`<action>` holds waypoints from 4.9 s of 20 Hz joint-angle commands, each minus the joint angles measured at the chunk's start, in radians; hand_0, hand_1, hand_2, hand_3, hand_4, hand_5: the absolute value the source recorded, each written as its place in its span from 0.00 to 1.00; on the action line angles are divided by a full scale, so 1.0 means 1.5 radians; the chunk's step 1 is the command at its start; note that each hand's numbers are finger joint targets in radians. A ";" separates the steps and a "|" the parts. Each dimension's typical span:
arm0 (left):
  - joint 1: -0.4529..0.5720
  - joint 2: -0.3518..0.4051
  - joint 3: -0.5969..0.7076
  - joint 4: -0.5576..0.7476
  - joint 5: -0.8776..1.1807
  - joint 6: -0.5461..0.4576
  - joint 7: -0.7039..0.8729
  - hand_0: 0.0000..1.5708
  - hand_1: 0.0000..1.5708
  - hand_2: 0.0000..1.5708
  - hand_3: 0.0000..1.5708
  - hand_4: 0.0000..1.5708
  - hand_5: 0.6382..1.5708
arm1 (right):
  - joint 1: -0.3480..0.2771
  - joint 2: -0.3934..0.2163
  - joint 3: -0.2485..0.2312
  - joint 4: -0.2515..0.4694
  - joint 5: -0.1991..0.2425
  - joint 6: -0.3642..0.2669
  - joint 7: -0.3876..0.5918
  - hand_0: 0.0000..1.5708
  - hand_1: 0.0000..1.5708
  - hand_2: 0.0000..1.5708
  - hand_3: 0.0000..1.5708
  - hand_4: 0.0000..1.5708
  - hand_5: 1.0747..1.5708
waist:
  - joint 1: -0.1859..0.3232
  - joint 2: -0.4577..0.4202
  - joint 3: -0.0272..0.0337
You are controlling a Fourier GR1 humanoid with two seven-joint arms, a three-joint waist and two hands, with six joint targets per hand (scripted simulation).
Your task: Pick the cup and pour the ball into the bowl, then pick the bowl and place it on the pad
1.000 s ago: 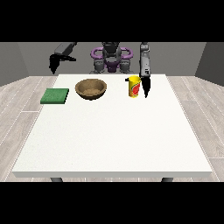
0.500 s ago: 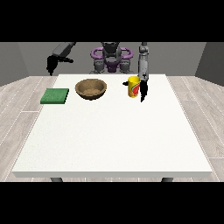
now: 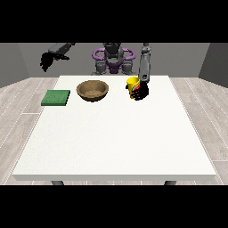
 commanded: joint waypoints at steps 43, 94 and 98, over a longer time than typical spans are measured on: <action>-0.382 0.016 -0.663 0.094 -0.955 -0.097 0.872 0.97 0.97 1.00 1.00 0.96 0.63 | -0.030 -0.061 -0.043 0.282 -0.009 0.086 -0.017 0.00 0.00 0.00 0.00 0.00 1.00 | 0.033 -0.195 -0.0073; 0.041 0.023 -0.139 -0.373 0.015 -0.190 0.474 0.00 0.00 0.00 0.00 0.00 0.99 | -0.156 0.132 -0.003 0.469 0.049 -0.204 -0.110 0.00 0.00 0.00 0.00 0.13 0.98 | 0.183 -0.077 -0.0083; 0.056 0.031 -0.132 -0.383 0.020 -0.204 0.455 0.00 0.00 0.00 0.00 0.00 0.99 | -0.171 0.151 0.008 0.509 0.062 -0.231 -0.144 0.00 0.00 0.00 0.00 0.06 0.99 | 0.191 -0.068 -0.0083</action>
